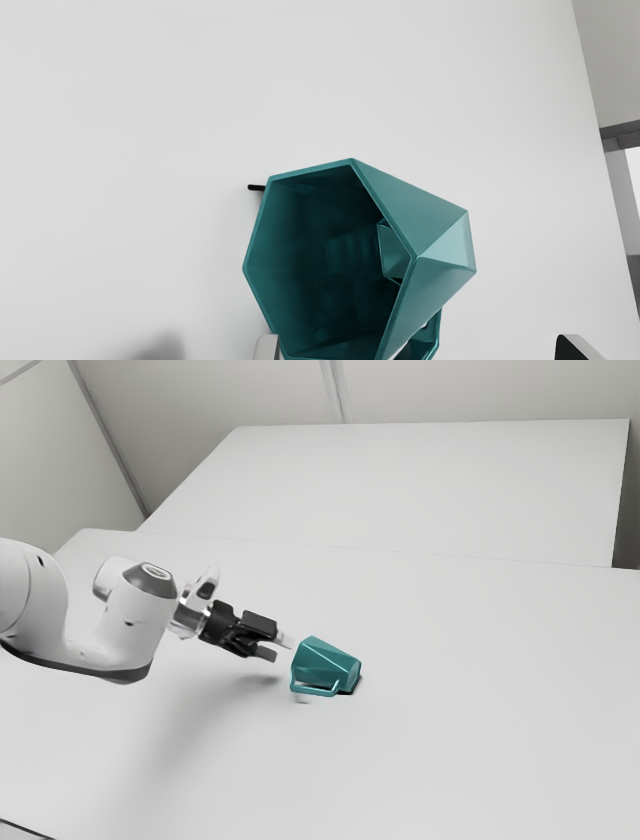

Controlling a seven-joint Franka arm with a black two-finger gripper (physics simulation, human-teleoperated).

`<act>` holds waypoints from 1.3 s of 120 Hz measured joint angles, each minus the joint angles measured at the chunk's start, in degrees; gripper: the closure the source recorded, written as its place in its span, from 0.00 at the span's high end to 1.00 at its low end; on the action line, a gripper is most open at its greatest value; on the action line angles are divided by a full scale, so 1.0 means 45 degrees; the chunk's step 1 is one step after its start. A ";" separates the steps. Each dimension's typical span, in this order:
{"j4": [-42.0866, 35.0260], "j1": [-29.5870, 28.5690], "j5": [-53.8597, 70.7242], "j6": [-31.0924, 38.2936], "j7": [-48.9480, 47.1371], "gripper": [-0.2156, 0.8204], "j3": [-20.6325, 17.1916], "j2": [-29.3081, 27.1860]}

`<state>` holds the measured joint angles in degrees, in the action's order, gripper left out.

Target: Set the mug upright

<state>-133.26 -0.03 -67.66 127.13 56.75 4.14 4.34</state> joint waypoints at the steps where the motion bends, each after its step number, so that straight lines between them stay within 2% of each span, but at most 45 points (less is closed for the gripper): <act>1: 0.0000 -0.0001 -0.0009 -0.0002 0.0015 0.79 0.0000 0.0011; 56: 0.0019 0.0070 -0.0274 -0.0068 0.0631 0.79 -0.0040 0.0300; 156: 0.0214 0.1178 -0.0965 0.0044 0.1040 0.77 -0.0073 0.0682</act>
<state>-132.30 5.28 -72.00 127.33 61.43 3.81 7.41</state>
